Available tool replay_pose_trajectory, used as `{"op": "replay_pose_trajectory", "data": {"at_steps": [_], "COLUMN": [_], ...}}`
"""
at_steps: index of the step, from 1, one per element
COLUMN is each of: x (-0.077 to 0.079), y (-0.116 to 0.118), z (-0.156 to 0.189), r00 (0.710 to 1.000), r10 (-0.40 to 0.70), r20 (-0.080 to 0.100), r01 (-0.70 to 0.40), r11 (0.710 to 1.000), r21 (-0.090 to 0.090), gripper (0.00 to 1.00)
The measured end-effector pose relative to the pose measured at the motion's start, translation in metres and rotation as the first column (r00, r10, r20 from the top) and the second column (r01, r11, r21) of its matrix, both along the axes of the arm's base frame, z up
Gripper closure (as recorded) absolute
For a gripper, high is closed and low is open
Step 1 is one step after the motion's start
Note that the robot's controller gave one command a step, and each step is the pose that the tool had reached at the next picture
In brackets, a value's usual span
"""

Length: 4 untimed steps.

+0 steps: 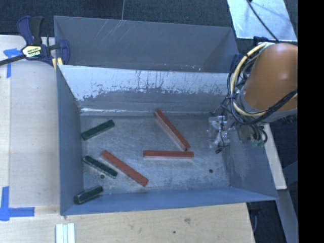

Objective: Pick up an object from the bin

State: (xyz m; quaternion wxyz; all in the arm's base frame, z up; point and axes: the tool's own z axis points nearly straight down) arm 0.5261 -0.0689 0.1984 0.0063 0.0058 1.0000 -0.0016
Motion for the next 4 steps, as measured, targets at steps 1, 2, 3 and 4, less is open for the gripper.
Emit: {"op": "replay_pose_trajectory", "data": {"at_steps": [1, 2, 3, 4], "x": [-0.002, -0.022, 0.008, 0.007], "y": [0.002, 0.034, 0.129, 0.123], "z": [-0.005, -0.130, -0.111, -0.112], "r00": [1.000, 0.993, 0.995, 0.995], "r10": [0.002, -0.118, -0.097, -0.103], "r20": [-0.009, -0.011, -0.006, -0.008], "r01": [-0.002, 0.118, 0.097, 0.103], "r11": [1.000, 0.993, 0.995, 0.995], "r21": [0.003, 0.004, 0.008, 0.004], "gripper": [0.00, 0.00, 0.00, 1.00]}}
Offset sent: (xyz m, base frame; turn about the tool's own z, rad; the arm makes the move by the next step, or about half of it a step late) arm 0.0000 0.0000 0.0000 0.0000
